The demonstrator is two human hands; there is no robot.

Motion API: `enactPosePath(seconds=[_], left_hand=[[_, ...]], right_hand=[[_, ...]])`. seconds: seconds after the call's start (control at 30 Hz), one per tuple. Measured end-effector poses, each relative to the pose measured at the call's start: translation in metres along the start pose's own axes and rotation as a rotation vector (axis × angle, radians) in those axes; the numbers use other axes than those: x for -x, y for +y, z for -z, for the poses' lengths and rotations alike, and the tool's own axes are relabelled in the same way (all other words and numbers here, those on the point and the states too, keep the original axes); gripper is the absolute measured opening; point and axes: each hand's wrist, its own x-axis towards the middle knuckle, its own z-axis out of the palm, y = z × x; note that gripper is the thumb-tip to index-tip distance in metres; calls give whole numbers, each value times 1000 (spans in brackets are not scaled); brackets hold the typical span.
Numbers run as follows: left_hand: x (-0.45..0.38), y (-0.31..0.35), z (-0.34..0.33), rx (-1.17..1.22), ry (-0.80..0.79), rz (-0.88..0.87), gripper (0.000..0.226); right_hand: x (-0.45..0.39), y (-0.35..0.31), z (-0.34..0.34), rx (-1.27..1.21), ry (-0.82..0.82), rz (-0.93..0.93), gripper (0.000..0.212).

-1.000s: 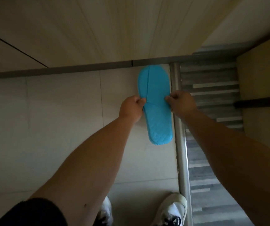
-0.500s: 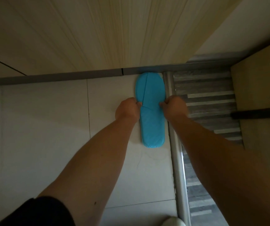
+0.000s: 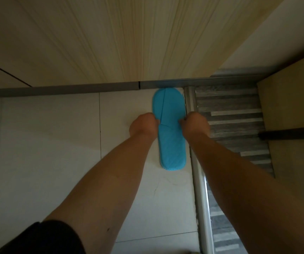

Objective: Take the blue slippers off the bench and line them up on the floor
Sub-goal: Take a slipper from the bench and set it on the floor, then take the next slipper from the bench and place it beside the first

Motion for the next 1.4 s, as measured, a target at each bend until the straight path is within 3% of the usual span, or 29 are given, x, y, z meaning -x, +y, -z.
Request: enactPosePath(seconds=[0.2, 0.33, 0.43, 0.5, 0.67, 1.0, 1.17, 1.4], left_hand=[[23, 4, 23, -97, 48, -20, 33], [76, 19, 59, -347, 108, -154, 25], [123, 37, 96, -468, 160, -280, 33], [158, 49, 124, -505, 179, -359, 39], [253, 82, 203, -568, 144, -505, 53], [389, 157, 339, -728, 141, -729, 64], [422, 193, 352, -771, 151, -848, 62], [459, 263, 320, -754, 131, -978, 61]], right_hand=[[15, 2, 18, 73, 50, 33, 21], [62, -6, 55, 87, 118, 209, 26], [107, -11, 97, 201, 223, 381, 35], [141, -14, 130, 272, 245, 400, 46], [236, -22, 212, 288, 184, 375, 63], [395, -21, 374, 209, 227, 234, 66], [428, 6, 423, 134, 299, 102, 65], [452, 74, 463, 93, 403, -32, 60]])
